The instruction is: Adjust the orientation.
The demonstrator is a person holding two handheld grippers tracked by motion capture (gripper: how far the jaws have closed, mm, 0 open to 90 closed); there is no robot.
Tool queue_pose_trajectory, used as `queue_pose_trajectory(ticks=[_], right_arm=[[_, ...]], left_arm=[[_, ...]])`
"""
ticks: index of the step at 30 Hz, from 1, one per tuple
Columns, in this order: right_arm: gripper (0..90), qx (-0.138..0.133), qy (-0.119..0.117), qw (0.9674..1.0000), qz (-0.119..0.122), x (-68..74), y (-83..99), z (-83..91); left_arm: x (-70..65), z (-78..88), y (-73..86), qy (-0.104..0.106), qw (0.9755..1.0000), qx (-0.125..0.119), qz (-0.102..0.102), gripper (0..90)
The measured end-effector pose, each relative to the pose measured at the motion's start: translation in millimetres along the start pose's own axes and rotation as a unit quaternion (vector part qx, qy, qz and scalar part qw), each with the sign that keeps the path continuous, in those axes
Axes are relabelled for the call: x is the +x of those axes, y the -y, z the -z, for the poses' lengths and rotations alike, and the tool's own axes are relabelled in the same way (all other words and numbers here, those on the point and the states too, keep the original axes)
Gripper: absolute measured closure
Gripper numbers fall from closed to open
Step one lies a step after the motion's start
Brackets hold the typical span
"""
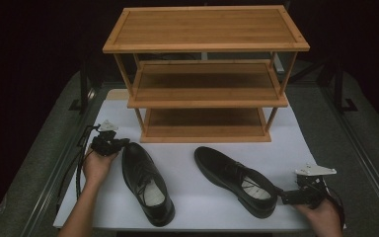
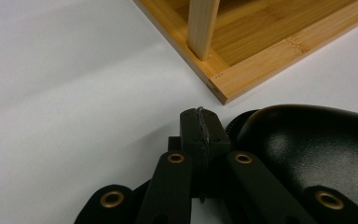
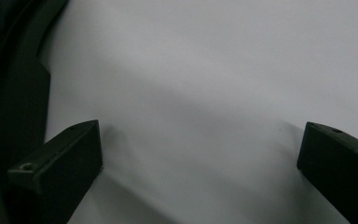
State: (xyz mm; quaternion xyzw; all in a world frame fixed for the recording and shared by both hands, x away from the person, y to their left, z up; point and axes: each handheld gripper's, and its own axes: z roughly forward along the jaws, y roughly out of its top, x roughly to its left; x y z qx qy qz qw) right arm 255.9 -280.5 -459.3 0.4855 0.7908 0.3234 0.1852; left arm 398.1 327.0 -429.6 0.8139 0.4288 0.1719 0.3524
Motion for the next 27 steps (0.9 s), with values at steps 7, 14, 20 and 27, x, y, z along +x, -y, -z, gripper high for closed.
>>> queue_pose_trajectory(ticks=[7, 14, 20, 27], right_arm=[[0.0, -0.001, 0.0, 1.0, 0.0, 0.0, 0.1, 0.0], [0.0, -0.001, 0.0, 1.0, 0.001, 0.1, 0.1, 0.0], [0.0, 0.0, 0.001, 1.0, 0.001, 0.1, 0.1, 0.1], [0.0, -0.001, 0.001, 1.0, 0.002, 0.0, 0.0, 0.0]], left_arm=[[2.5, 19.0, 9.2, -0.003, 1.0, -0.005, 0.006, 90.0], [-6.1, 51.2, 26.9, 0.0, 0.9998, -0.016, 0.013, 90.0], [-19.4, 76.4, 44.7, 0.003, 0.9997, -0.022, 0.006, 90.0], [-40.6, 100.8, 66.3, 0.025, 0.9992, -0.029, 0.0, 90.0]])
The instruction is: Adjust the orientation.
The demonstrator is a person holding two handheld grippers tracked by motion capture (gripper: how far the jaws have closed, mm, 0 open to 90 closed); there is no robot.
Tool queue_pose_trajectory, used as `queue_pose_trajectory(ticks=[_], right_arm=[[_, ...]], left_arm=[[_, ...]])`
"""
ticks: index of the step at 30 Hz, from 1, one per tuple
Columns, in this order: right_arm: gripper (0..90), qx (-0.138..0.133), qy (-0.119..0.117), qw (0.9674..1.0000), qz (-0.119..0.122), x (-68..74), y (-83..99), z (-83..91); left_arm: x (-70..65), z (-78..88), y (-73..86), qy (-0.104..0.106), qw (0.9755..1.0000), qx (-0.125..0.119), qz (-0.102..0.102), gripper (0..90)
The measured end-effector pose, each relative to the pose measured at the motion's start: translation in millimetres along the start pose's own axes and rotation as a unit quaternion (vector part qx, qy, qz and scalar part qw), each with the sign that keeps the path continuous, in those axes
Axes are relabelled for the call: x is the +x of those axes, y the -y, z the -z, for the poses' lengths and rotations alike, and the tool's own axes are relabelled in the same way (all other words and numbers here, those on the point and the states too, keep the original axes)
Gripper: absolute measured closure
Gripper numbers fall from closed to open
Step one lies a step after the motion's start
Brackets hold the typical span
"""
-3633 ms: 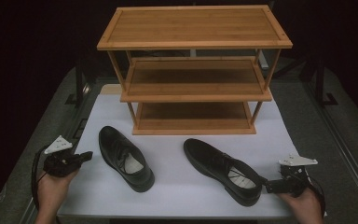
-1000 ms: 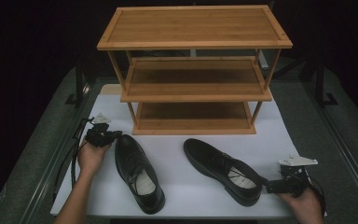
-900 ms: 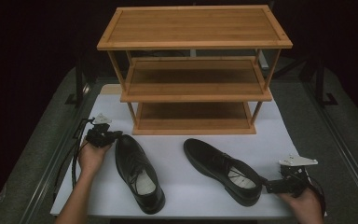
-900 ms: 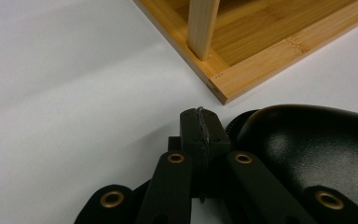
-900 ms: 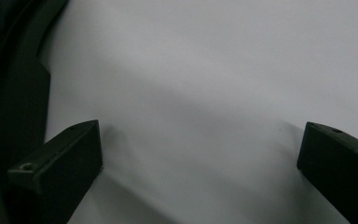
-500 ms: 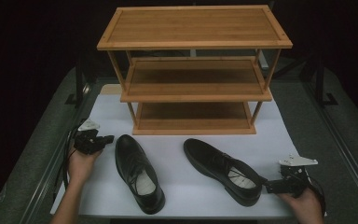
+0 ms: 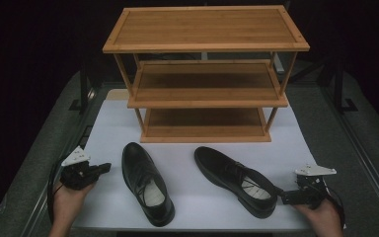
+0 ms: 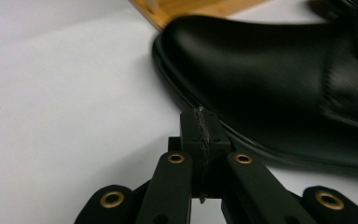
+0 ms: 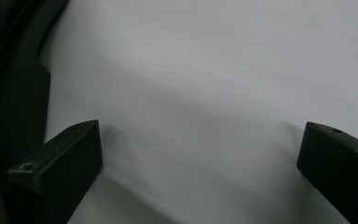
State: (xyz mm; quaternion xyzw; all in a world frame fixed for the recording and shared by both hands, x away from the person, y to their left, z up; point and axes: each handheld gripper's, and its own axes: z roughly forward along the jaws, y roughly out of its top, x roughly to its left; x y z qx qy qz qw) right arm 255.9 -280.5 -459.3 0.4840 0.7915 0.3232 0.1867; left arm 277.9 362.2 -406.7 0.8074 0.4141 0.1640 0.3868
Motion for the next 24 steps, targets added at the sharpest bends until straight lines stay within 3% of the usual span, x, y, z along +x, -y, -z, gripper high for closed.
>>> queue_pose_trajectory(ticks=[3, 8, 14, 24], right_arm=[[0.0, 0.001, 0.0, 1.0, -0.001, 0.2, 0.0, 0.1], [0.0, 0.001, 0.0, 1.0, -0.001, 0.2, 0.0, 0.1], [0.0, 0.001, 0.0, 1.0, -0.001, 0.2, 0.0, 0.1], [0.0, 0.001, 0.0, 1.0, -0.001, 0.2, -0.1, 0.0]], left_arm=[[-10.1, 1.1, 9.0, 0.016, 0.9999, 0.003, 0.001, 90.0], [-28.7, -8.5, 20.5, 0.036, 0.9985, 0.034, -0.023, 90.0], [-35.4, -20.6, 19.0, 0.048, 0.9968, 0.052, -0.037, 90.0], [-38.2, -29.1, 15.9, 0.049, 0.9959, 0.056, -0.051, 90.0]])
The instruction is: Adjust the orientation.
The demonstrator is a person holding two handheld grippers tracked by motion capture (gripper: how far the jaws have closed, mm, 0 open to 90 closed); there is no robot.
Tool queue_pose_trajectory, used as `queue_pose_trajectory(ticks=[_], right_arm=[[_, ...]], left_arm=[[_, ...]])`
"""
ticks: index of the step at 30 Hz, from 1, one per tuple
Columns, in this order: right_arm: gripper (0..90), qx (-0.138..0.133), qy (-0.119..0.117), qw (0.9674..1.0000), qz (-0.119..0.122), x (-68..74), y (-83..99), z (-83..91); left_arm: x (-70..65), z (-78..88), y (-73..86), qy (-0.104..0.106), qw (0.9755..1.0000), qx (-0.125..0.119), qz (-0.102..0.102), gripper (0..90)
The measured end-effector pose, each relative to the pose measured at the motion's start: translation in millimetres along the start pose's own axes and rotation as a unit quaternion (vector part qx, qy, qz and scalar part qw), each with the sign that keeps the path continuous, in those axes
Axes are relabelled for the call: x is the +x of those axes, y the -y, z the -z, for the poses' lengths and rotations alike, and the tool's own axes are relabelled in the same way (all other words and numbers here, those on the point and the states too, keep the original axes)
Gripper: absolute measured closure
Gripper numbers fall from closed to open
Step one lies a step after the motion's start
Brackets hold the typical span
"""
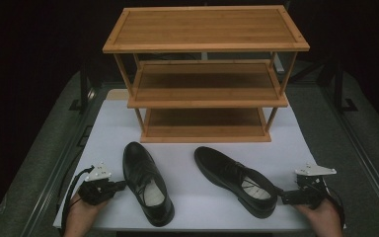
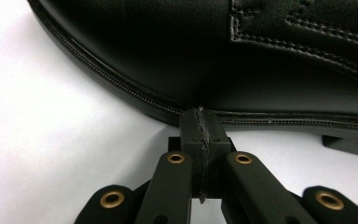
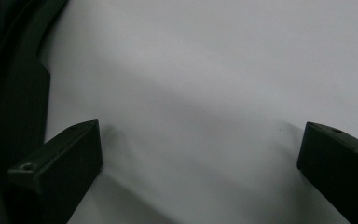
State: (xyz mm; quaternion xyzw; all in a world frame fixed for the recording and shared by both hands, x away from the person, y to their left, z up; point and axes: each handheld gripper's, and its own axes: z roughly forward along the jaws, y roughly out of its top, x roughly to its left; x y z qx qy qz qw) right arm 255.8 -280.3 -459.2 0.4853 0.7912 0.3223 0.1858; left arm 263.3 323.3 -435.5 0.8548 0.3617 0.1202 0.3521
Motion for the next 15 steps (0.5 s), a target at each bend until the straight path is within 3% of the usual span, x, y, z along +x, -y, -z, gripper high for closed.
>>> queue_pose_trajectory(ticks=[15], right_arm=[[0.0, 0.0, 0.0, 1.0, 0.0, 0.0, 0.0, -0.1]], left_arm=[[4.8, -25.2, -23.8, 0.006, 0.9998, -0.006, -0.018, 90.0]])
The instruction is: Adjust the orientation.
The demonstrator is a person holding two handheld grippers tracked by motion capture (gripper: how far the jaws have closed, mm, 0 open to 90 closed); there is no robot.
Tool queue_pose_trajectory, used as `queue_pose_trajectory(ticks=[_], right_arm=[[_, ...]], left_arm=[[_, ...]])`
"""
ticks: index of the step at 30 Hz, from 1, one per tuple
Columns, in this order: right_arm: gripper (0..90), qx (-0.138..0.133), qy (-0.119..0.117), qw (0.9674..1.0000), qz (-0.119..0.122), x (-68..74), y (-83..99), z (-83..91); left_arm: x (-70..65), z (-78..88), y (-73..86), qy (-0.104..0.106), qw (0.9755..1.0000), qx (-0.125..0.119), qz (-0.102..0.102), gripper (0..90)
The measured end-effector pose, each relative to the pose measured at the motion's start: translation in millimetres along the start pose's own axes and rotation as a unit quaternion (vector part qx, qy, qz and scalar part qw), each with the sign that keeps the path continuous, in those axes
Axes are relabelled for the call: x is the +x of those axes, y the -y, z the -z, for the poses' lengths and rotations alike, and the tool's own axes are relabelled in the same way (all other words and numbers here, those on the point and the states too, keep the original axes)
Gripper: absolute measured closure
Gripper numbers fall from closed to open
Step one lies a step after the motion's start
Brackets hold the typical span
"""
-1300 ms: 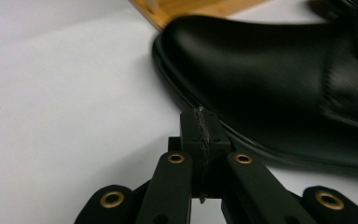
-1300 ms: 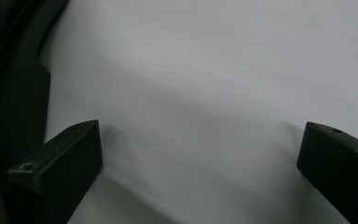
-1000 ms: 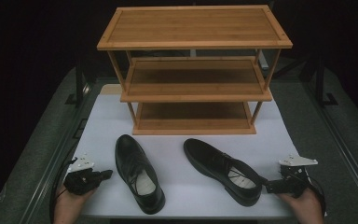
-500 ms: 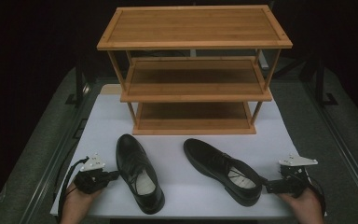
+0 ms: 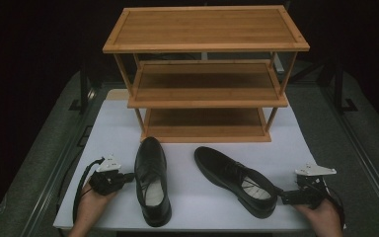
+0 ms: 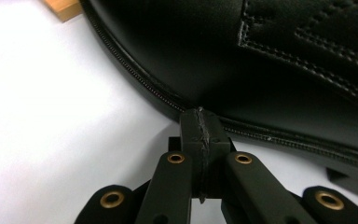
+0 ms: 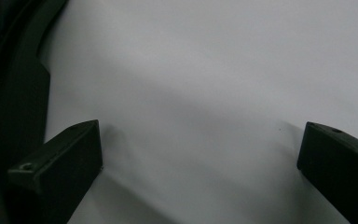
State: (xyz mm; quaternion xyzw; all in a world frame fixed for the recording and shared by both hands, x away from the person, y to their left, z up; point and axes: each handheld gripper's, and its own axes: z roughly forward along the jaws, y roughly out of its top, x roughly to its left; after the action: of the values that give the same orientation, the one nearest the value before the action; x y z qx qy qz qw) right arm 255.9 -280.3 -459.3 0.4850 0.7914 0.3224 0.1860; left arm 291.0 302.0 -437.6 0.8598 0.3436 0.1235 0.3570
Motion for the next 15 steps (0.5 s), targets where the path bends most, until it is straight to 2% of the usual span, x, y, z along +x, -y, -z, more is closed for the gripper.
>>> queue_pose_trajectory(ticks=[9, 15], right_arm=[[0.0, 0.0, 0.0, 1.0, 0.0, 0.0, 0.0, 0.1], [0.0, 0.0, 0.0, 1.0, 0.0, 0.0, 0.1, 0.0]], left_arm=[[-1.3, -17.3, -17.5, 0.006, 0.9999, 0.003, -0.012, 90.0], [-4.6, -23.1, -22.9, 0.005, 0.9998, 0.002, -0.017, 90.0]])
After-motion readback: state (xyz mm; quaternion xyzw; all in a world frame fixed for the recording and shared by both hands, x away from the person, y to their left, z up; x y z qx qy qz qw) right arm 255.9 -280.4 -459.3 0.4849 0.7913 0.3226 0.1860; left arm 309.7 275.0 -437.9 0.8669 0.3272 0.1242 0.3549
